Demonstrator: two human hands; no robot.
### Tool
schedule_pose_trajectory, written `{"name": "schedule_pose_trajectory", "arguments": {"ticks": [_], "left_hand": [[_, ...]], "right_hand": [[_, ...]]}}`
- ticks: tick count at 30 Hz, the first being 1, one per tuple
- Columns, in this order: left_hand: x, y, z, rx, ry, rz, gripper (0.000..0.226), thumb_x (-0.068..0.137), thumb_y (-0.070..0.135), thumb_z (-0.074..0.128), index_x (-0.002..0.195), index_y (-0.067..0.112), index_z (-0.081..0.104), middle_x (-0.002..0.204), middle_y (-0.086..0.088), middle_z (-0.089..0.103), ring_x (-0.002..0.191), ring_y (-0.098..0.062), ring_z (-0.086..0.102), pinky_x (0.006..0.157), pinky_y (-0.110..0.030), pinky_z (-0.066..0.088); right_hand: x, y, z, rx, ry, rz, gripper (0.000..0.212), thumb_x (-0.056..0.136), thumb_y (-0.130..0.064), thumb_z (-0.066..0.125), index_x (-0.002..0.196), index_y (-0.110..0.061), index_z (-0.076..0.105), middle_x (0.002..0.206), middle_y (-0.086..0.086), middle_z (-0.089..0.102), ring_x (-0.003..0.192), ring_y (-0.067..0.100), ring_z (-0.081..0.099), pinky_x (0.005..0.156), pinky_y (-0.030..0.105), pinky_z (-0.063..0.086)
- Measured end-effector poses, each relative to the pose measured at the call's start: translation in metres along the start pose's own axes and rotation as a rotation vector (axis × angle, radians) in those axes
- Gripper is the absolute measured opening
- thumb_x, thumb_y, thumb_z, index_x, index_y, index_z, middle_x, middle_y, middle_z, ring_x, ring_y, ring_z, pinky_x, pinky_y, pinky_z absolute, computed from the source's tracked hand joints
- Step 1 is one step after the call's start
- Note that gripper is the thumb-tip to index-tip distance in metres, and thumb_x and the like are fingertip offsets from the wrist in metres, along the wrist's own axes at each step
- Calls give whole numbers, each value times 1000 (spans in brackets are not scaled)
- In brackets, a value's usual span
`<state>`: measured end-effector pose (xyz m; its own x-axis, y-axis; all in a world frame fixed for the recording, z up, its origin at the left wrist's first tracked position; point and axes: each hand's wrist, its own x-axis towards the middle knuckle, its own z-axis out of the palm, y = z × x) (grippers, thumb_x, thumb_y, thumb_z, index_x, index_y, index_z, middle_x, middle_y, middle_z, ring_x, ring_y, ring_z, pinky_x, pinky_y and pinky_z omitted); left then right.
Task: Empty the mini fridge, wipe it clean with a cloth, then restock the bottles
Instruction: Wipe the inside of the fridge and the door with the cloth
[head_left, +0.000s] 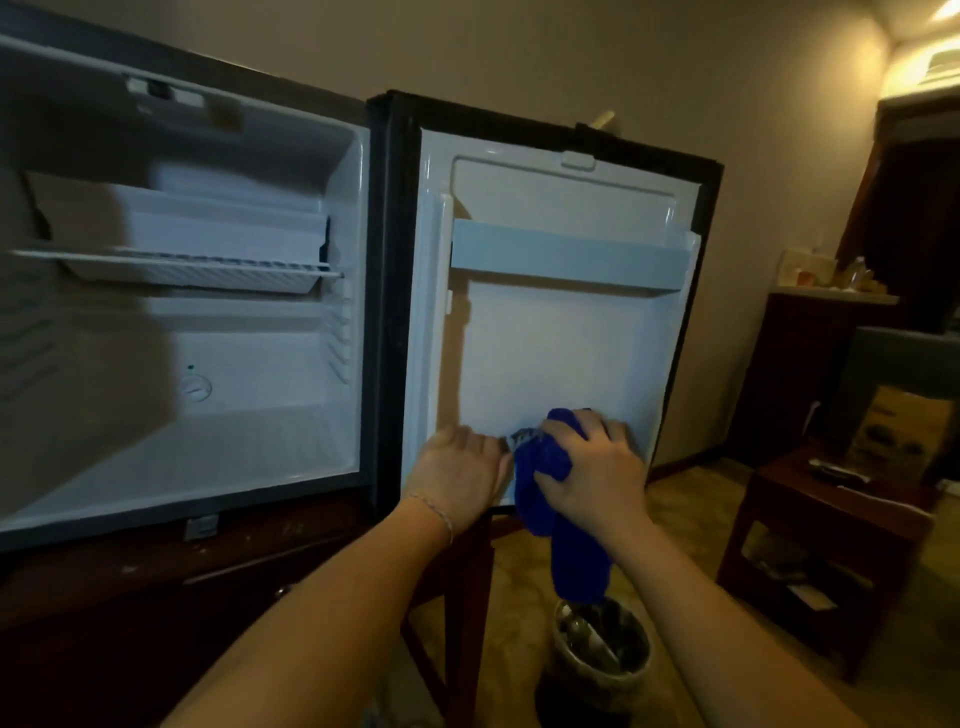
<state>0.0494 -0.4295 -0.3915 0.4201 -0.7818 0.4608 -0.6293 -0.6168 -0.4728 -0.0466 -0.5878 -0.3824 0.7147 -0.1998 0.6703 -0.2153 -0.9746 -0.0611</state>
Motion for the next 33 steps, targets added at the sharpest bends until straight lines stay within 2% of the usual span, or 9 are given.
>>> {"name": "schedule_pose_trajectory", "arguments": {"ticks": [2, 5, 11, 15, 17, 21, 24, 29, 33], "left_hand": [[3, 2, -12, -14, -101, -27, 32, 106, 26, 29, 125, 12, 50, 119, -11, 58, 115, -31, 53, 99, -39, 34], [2, -1, -28, -48, -266, 20, 35, 103, 23, 37, 137, 14, 44, 132, -12, 49, 128, -32, 43, 106, -40, 27], [-12, -37, -64, -472, -358, 58, 39, 101, 25, 34, 128, 7, 55, 129, -15, 56, 119, -33, 52, 101, -45, 41], [-17, -89, -115, -818, -370, -8, 34, 106, 32, 33, 113, 13, 59, 112, -7, 59, 101, -20, 54, 96, -39, 47], [-17, -119, -140, -884, -361, -61, 36, 106, 34, 32, 119, 13, 57, 117, -7, 58, 105, -21, 54, 98, -41, 46], [-2, -169, -196, -911, -330, -99, 45, 106, 34, 32, 145, 15, 42, 143, -6, 49, 129, -23, 46, 110, -36, 38], [9, -188, -224, -902, -342, -113, 44, 106, 35, 30, 142, 16, 47, 140, -5, 51, 127, -23, 47, 108, -37, 39], [-1, -206, -235, -799, -388, -143, 39, 105, 37, 30, 116, 14, 60, 111, -6, 58, 99, -23, 54, 90, -40, 47], [-29, -245, -241, -645, -384, -297, 38, 105, 37, 31, 119, 13, 58, 116, -10, 58, 104, -30, 53, 85, -38, 43]], "right_hand": [[5, -10, -8, -7, -107, 14, 60, 84, -46, 67, 140, -34, 50, 150, 1, 40, 140, 34, 29, 100, 48, 46], [19, -14, -27, 17, -221, 26, 62, 85, -47, 64, 143, -34, 46, 152, 2, 37, 138, 36, 32, 99, 49, 47], [43, -22, -80, 71, -278, 29, 59, 71, -42, 69, 127, -25, 61, 122, 14, 60, 97, 47, 57, 63, 48, 58], [63, -44, -136, 78, -266, -36, 55, 67, -38, 74, 119, -25, 62, 120, 9, 59, 95, 37, 56, 59, 41, 56], [77, -56, -169, 66, -271, -61, 55, 66, -36, 77, 118, -26, 63, 123, 7, 59, 99, 36, 56, 60, 42, 57], [109, -66, -228, 67, -280, -50, 53, 66, -34, 77, 116, -25, 64, 122, 8, 60, 97, 37, 56, 62, 44, 56], [125, -71, -256, 66, -301, -17, 50, 66, -33, 78, 114, -23, 65, 118, 8, 60, 94, 37, 56, 60, 43, 55], [142, -103, -271, 99, -355, -113, 52, 68, -34, 78, 117, -24, 65, 123, 8, 59, 101, 36, 55, 65, 43, 54], [162, -157, -261, 242, -381, -198, 48, 76, -36, 71, 122, -25, 63, 127, 6, 55, 105, 36, 50, 72, 44, 52]]}}
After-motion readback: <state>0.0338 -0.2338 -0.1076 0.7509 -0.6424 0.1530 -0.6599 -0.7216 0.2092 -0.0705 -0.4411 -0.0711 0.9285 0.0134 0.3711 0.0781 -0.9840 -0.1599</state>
